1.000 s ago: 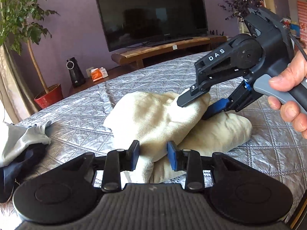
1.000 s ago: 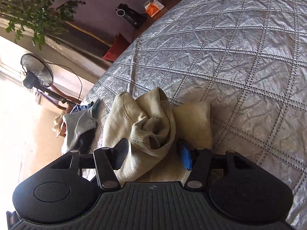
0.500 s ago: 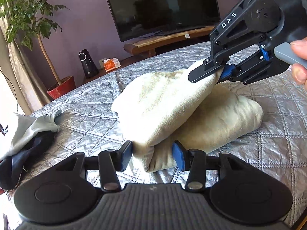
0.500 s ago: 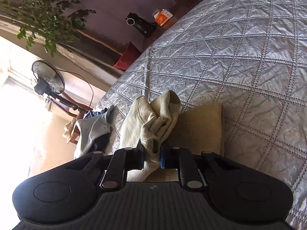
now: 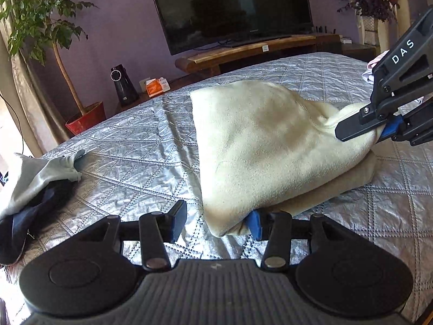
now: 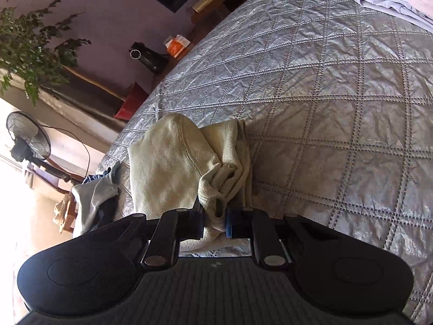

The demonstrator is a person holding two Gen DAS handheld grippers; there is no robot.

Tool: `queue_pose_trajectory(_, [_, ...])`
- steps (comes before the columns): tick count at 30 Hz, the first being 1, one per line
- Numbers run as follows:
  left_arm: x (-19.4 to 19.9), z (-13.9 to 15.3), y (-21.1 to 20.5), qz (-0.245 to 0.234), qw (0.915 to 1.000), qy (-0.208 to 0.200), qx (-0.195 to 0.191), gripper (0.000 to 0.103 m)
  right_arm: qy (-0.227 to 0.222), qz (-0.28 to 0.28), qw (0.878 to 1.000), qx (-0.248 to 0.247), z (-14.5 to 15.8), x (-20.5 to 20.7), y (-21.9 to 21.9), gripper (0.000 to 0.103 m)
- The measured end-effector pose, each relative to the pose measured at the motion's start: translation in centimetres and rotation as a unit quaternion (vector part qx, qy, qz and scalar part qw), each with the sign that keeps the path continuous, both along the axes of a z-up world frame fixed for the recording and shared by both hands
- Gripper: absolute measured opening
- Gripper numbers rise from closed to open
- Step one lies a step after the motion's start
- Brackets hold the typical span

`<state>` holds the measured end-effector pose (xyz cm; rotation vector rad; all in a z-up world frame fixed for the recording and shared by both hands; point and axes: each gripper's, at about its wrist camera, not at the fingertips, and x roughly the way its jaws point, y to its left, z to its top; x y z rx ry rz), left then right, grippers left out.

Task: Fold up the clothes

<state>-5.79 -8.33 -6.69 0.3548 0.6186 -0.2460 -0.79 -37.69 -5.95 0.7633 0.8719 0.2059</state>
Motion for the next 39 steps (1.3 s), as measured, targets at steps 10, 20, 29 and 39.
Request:
queue_pose_trajectory(10, [0.3, 0.8, 1.2, -0.002, 0.9996, 0.018, -0.022, 0.049, 0.015, -0.005, 0.998, -0.066, -1.0, -1.2, 1.0, 0.019])
queue_pose_trajectory(20, [0.4, 5.2, 4.7, -0.028, 0.9861, 0.035, -0.16, 0.047, 0.002, 0.009, 0.996, -0.085, -1.0, -1.5, 1.2, 0.018])
queue_pose_trajectory(29, [0.8, 10.4, 6.3, -0.057, 0.9698, 0.039, -0.234, 0.051, -0.008, 0.027, 0.994, -0.105, -0.8, -1.6, 1.7, 0.019])
queue_pose_trajectory(39, [10.1, 6.0, 3.1, 0.011, 0.9787, 0.108, -0.175, 0.051, -0.009, 0.025, 0.995, -0.097, -1.0, -1.8, 1.5, 0.019])
